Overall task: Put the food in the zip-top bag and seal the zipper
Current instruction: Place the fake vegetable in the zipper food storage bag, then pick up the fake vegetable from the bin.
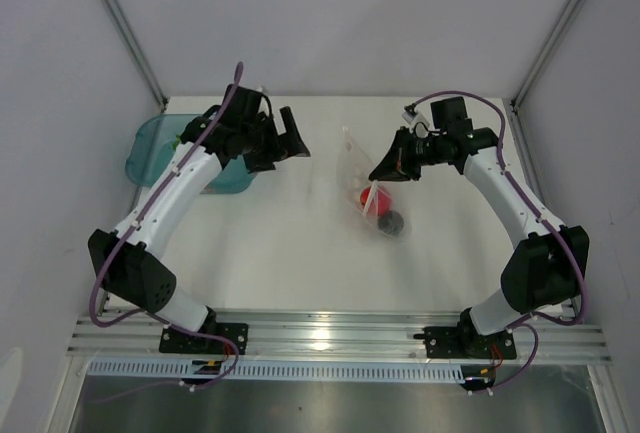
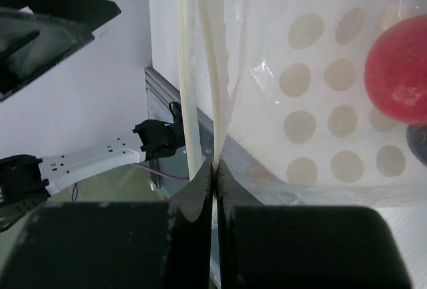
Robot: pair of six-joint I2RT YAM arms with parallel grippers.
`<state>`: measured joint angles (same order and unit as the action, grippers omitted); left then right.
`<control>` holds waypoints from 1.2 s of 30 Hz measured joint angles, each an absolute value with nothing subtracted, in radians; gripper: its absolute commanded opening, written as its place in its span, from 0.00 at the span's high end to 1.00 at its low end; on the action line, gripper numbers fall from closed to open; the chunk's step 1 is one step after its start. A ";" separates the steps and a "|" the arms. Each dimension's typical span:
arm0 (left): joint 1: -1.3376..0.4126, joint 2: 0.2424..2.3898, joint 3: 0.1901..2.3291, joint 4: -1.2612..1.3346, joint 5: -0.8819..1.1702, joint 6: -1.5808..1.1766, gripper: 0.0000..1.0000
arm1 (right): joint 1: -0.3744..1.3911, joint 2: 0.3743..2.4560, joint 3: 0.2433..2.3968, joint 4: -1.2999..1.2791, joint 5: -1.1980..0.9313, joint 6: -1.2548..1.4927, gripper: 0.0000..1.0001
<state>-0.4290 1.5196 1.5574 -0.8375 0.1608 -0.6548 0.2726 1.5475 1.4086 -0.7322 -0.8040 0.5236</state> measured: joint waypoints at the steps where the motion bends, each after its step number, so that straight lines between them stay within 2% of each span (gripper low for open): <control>1: -0.409 1.525 1.561 -0.855 0.159 -0.656 0.00 | 0.273 1.547 1.409 -0.733 -0.805 0.524 1.00; 7: -0.253 1.510 1.436 -0.852 0.159 -0.664 0.00 | 0.273 1.547 1.409 -0.740 -0.811 0.523 1.00; 21: -0.073 1.448 1.310 -0.690 0.146 -0.742 0.01 | 0.282 1.547 1.409 -0.757 -0.805 0.519 1.00; 25: -0.006 1.447 1.240 -0.561 0.135 -0.805 0.01 | 0.282 1.548 1.419 -0.796 -0.794 0.503 1.00; 30: 0.061 1.426 1.025 -0.317 0.129 -0.924 0.01 | 0.282 1.562 1.496 -0.855 -0.786 0.485 1.00; 36: 0.116 1.496 1.019 -0.206 0.096 -1.039 0.01 | 0.282 1.577 1.537 -0.879 -0.776 0.470 1.00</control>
<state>0.1158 1.4960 1.0191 -0.2062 0.0963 -1.0389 0.2825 1.5768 1.5372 -0.8791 -0.7757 0.4698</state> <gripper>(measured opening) 0.994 0.008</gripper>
